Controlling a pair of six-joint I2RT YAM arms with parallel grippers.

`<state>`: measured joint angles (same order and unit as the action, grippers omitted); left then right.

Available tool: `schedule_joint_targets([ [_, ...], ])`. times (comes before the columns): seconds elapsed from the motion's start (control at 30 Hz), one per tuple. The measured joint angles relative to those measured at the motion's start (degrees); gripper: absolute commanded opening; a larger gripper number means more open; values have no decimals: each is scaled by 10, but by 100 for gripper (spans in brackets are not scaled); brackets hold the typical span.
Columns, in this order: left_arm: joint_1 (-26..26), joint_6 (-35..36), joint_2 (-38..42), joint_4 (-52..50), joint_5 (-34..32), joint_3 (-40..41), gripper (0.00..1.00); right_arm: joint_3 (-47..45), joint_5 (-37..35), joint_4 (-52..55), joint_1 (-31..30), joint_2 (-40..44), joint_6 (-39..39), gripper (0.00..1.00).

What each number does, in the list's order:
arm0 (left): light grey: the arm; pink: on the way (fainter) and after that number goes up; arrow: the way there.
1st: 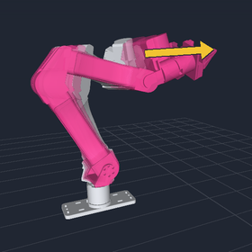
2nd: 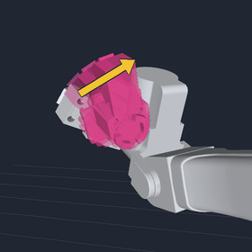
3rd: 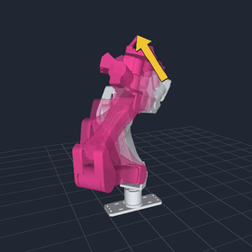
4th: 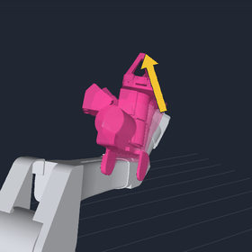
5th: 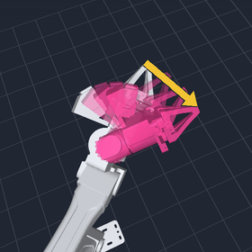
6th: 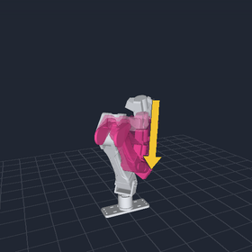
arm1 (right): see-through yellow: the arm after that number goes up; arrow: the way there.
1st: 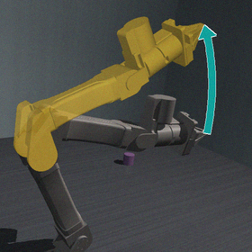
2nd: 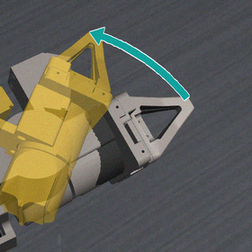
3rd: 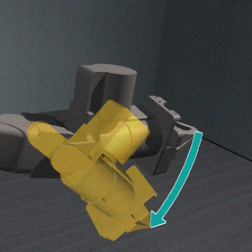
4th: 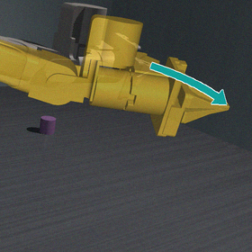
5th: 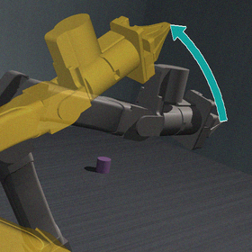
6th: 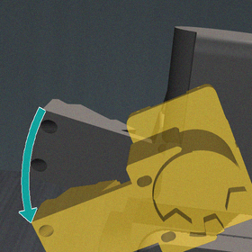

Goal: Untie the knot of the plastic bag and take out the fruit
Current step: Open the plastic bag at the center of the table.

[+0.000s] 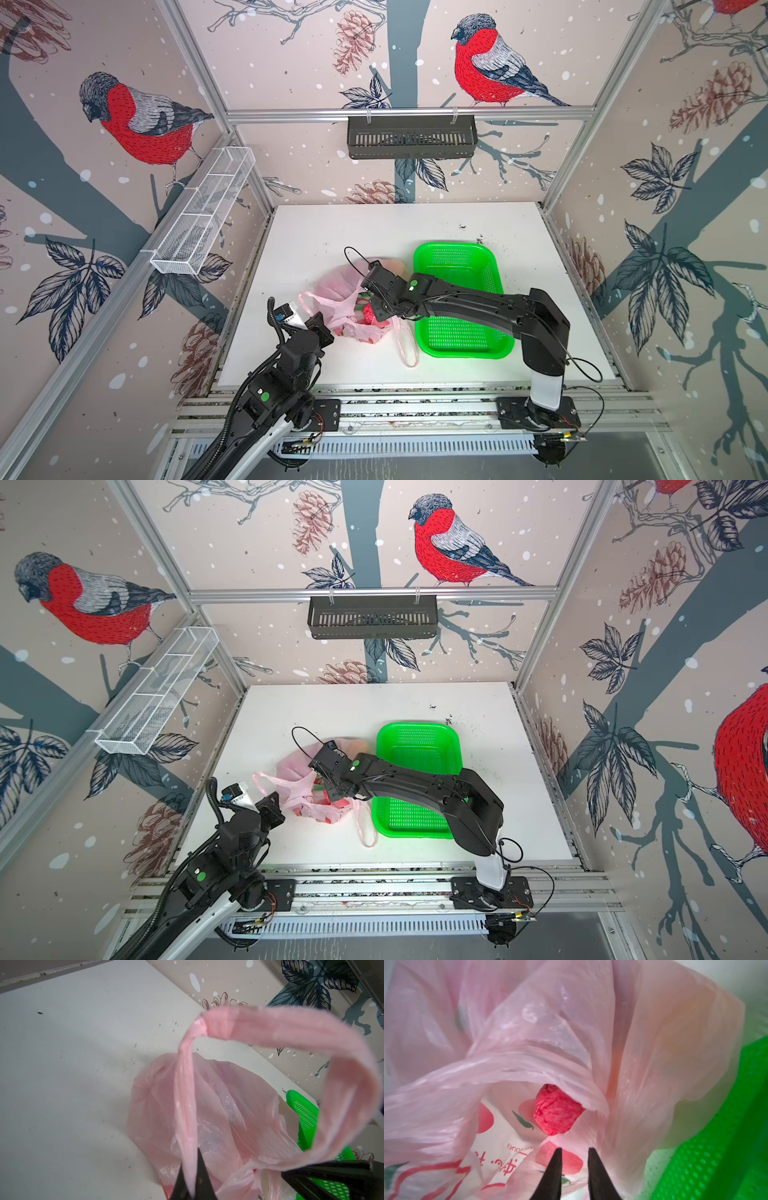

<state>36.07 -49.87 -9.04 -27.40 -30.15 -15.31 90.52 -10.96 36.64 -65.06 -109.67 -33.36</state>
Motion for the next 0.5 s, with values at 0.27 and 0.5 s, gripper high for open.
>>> schedule_joint_targets([
  [0.27, 0, -7, 13, -11, 1, 3, 0, 37, 16, 10, 1, -42, 20, 35],
  [0.5, 0, -7, 14, -16, 1, 5, 0, 54, 26, 1, 16, -67, 36, 44],
])
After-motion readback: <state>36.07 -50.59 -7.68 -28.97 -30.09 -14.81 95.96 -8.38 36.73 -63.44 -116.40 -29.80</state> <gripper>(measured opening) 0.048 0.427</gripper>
